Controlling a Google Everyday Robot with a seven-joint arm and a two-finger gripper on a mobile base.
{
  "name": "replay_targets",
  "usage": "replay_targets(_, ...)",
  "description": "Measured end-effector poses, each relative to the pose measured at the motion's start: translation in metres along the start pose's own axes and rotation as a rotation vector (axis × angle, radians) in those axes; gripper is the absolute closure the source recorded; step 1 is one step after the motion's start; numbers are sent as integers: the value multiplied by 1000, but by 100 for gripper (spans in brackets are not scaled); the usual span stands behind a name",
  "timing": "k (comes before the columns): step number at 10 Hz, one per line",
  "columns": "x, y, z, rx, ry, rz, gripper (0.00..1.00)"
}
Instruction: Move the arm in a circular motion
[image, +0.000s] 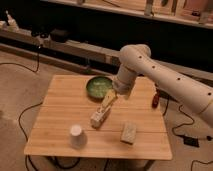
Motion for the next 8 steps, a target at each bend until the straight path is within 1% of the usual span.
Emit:
replay_targets(2,-32,2,8,10,-26,-13,20)
replay_targets(3,-47,8,8,4,-34,-14,20)
replay_targets(5,-73,27,1,-32,-42,18,20)
replay_targets(6,-89,45,-5,-60,-44,74,20)
replay_targets(7,-105,67,-9,-79,-46,163,20)
replay_targets(8,-115,86,-12,-89,-42,238,20)
